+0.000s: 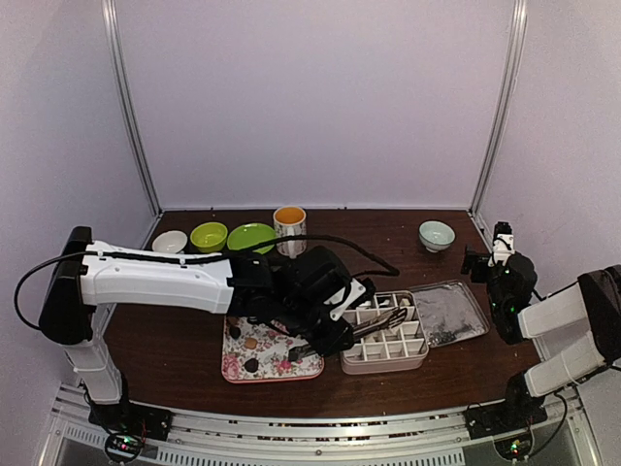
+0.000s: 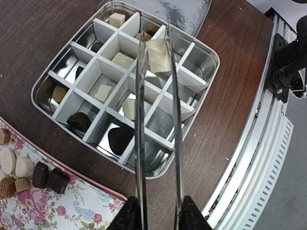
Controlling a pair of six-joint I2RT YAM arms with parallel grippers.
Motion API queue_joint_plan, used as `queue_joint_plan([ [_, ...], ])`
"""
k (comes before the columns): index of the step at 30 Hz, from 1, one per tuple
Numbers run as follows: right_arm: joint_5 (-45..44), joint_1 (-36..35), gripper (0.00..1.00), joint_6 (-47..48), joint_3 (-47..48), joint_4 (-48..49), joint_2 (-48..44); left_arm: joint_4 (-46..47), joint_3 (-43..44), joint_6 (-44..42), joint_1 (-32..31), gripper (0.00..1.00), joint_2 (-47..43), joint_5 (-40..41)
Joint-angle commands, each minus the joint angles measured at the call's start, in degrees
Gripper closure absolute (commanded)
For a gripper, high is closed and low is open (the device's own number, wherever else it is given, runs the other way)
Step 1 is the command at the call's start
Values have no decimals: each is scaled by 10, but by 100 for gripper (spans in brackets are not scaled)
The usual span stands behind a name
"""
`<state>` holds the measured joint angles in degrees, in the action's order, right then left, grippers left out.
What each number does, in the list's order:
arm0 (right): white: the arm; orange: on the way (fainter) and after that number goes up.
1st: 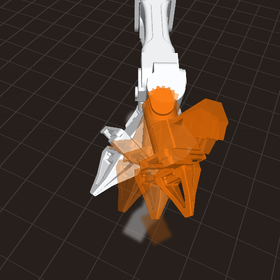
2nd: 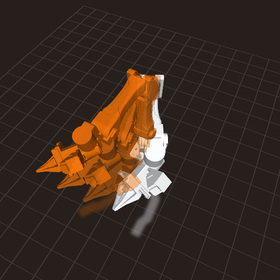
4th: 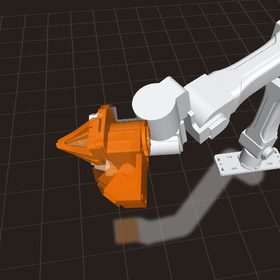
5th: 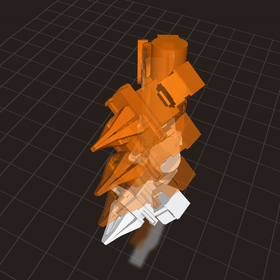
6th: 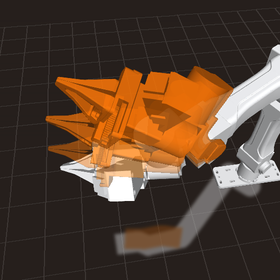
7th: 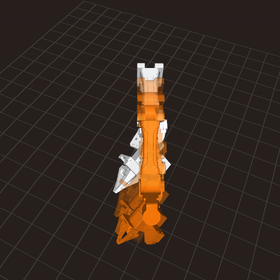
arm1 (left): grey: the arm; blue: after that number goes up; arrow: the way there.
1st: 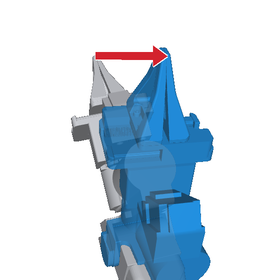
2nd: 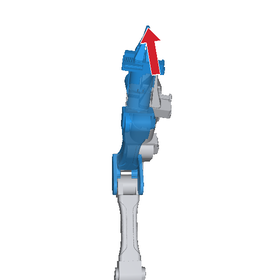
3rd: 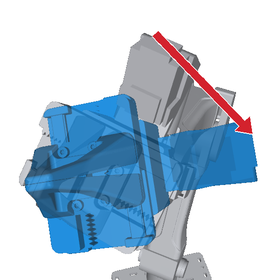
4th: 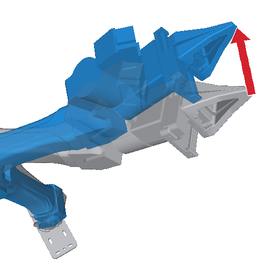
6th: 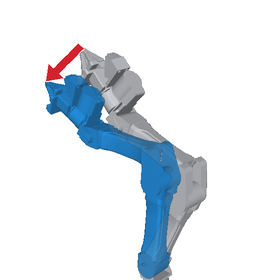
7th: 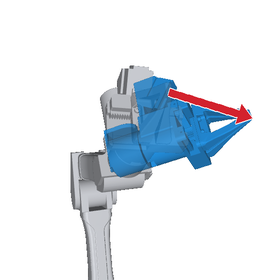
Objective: Pack the chocolate
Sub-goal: Place the fake chocolate in the empty pocket of the box, then pick up the fake chocolate from the plate.
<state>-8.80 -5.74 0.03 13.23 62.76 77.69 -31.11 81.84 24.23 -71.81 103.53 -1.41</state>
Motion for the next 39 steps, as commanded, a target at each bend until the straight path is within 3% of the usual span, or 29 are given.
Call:
queue_joint_plan([
  [1,0,3,0,0,8,0,1,40,-9,10,-3,68,7,1],
  [5,-1,3,0,0,8,0,1,42,-14,14,-4,62,6,-2],
  [14,-1,3,0,0,8,0,1,3,-32,28,-4,64,-44,50],
  [22,-1,3,0,0,8,0,1,-95,-54,63,-5,66,-138,97],
  [30,-1,3,0,0,8,0,1,-230,-64,168,9,65,-178,164],
  [39,-1,3,0,0,7,0,1,-250,-107,247,38,67,-199,161],
])
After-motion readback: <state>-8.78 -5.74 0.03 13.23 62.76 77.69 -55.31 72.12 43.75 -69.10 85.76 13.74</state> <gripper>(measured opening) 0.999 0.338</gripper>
